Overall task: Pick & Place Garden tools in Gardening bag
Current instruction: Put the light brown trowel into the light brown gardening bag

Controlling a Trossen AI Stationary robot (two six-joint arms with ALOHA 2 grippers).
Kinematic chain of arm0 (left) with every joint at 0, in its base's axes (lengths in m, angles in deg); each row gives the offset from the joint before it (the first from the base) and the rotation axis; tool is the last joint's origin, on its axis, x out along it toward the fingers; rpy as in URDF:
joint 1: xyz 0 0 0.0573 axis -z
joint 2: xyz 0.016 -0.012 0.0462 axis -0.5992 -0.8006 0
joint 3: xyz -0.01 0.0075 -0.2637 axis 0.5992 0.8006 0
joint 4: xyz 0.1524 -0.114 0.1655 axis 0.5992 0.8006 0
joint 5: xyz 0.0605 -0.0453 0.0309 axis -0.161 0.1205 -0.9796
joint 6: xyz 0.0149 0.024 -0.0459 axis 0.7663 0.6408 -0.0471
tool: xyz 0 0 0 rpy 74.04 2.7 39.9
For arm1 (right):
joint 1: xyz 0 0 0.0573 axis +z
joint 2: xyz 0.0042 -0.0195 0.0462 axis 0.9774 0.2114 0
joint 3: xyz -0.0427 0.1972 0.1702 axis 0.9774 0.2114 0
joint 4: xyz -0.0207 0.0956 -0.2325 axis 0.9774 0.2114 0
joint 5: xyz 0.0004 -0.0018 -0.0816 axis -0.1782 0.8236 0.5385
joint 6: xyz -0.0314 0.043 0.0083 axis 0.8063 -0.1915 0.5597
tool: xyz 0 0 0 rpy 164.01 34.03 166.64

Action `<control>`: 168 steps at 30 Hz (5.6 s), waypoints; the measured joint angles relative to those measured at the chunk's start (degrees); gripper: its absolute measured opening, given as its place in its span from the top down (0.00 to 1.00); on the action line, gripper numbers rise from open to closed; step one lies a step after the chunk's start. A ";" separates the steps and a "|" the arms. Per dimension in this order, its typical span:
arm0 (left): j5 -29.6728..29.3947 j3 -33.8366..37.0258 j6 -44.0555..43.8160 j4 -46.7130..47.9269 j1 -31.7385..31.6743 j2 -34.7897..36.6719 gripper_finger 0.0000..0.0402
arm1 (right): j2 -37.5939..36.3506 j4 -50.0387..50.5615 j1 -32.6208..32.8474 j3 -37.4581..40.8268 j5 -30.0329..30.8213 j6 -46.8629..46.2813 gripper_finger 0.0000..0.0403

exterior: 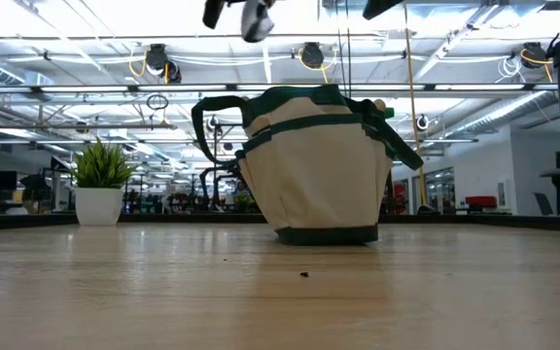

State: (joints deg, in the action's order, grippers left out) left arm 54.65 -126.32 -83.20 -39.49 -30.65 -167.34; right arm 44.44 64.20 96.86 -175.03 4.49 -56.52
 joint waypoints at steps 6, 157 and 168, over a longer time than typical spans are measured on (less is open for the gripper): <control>0.13 0.00 6.20 -6.99 -0.98 -4.32 0.82 | -4.65 3.84 0.13 0.00 -6.75 -9.33 1.00; 23.31 -26.22 19.50 13.16 -14.04 -26.67 0.72 | -37.79 -15.91 -1.08 31.57 -44.89 -19.15 1.00; 23.33 -34.42 20.13 22.86 -16.55 -31.59 0.72 | -46.47 -25.53 -1.14 41.40 -48.58 -17.09 1.00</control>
State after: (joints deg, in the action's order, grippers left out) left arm 77.97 -160.74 -63.07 -16.63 -47.20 -198.92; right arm -2.04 38.68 95.73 -133.63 -44.09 -73.62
